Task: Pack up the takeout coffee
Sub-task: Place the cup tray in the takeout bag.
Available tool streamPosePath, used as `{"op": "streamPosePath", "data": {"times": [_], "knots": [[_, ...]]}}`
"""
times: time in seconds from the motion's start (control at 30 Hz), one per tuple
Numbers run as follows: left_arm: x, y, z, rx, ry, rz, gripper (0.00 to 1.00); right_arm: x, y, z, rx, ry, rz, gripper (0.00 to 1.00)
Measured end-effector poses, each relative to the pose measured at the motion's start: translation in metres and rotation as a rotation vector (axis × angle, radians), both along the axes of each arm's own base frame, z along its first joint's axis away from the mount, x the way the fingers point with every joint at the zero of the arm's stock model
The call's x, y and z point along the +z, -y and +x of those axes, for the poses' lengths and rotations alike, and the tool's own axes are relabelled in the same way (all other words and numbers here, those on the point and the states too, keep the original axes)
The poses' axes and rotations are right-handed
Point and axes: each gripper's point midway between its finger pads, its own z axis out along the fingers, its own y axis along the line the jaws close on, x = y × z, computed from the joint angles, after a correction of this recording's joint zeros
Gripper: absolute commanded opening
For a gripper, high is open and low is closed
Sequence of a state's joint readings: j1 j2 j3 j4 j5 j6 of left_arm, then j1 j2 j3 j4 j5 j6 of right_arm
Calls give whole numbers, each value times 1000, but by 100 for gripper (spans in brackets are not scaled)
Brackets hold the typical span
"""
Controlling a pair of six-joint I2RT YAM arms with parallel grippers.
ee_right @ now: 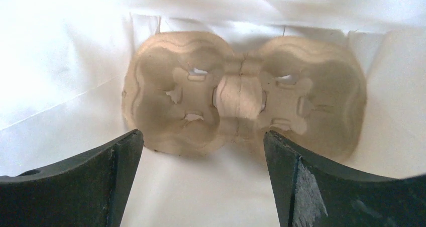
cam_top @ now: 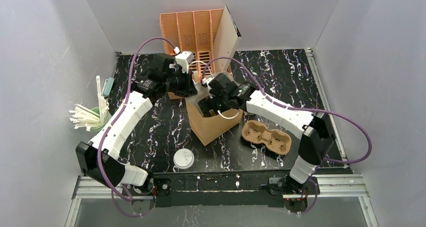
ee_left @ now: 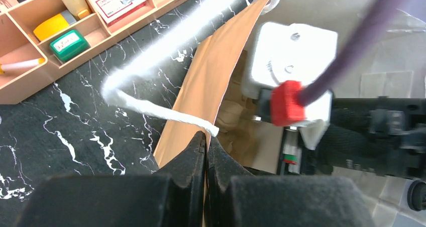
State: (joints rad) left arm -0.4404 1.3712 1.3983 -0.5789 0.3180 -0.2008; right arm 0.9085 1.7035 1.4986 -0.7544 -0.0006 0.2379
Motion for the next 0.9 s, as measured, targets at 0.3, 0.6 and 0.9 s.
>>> {"op": "streamPosePath", "data": {"times": [0.3, 0.6, 0.9], "knots": [[-4, 0, -6, -18, -22, 2, 0, 44, -19, 13, 9, 95, 121, 83], [-7, -2, -8, -27, -27, 23, 0, 75, -30, 16, 31, 136, 195, 45], [-8, -3, -9, -36, -25, 29, 0, 42, -17, 7, 60, 105, 129, 1]]}}
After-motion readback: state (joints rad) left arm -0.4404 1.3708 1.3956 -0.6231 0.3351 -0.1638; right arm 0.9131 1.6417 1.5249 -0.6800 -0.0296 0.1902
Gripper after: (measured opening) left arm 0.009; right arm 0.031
